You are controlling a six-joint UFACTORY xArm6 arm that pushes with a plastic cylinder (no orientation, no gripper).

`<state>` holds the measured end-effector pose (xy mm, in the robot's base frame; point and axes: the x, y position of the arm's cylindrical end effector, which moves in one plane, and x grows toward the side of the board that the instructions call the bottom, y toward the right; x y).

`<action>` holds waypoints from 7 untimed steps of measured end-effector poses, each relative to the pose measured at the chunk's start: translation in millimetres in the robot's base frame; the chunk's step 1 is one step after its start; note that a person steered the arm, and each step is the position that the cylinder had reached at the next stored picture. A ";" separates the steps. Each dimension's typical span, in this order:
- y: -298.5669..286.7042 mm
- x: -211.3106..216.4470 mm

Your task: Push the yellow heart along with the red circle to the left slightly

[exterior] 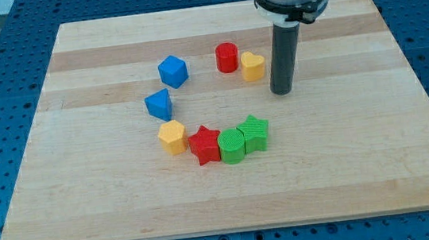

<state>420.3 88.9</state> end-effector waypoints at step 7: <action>-35.5 -35.1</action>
<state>385.2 53.4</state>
